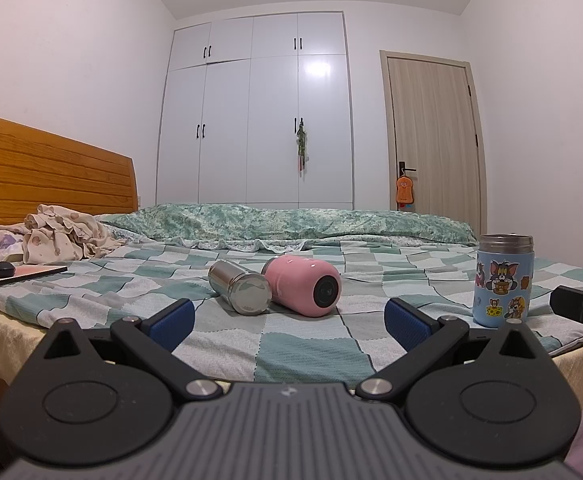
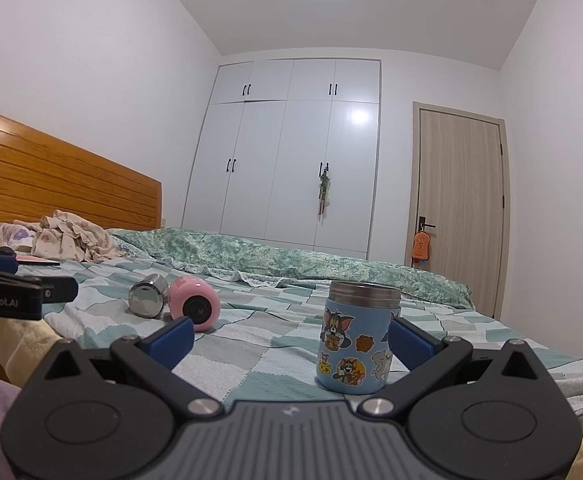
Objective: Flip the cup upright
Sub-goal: 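Move the right tool toward the lying pink tumbler and straddle it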
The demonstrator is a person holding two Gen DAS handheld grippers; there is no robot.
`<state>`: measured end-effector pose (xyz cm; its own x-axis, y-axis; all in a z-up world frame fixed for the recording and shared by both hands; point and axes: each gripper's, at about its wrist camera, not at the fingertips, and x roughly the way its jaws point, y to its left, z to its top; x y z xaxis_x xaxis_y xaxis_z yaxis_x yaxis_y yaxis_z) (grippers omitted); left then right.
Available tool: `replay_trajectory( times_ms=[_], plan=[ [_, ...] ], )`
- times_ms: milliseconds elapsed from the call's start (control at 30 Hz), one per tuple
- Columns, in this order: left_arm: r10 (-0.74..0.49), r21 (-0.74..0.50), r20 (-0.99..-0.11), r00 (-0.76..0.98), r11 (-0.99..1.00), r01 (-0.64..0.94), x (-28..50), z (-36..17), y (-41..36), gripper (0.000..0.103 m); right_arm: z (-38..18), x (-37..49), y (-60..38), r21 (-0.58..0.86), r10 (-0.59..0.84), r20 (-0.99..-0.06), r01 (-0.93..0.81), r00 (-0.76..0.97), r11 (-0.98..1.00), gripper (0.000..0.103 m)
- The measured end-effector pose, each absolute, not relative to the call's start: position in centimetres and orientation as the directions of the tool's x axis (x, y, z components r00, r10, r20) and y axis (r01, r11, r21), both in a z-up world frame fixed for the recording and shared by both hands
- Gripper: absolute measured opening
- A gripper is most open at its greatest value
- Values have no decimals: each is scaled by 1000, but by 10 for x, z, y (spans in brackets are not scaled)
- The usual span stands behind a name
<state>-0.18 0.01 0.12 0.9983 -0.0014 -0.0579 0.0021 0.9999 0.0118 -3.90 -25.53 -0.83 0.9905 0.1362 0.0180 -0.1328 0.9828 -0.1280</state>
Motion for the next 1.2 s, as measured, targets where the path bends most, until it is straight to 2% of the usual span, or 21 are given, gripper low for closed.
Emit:
replay_trajectory(
  times_ms=[267, 467, 833, 1200],
  plan=[
    [-6, -32, -99, 995, 999, 3, 10, 13, 6, 103, 7, -22, -248, -128, 196, -33, -199, 980, 972, 103],
    [11, -20, -91, 996, 1000, -13, 26, 30, 21, 103, 31, 14, -233, -140, 276, -75, -284, 958, 949, 103],
    [-12, 18, -126, 992, 1000, 14, 89, 54, 53, 103, 68, 108, -178, -176, 366, -190, -398, 911, 900, 103],
    [-50, 71, -187, 981, 995, 65, 162, 60, 79, 103, 78, 214, -125, -150, 385, -316, -447, 867, 882, 103]
  ],
)
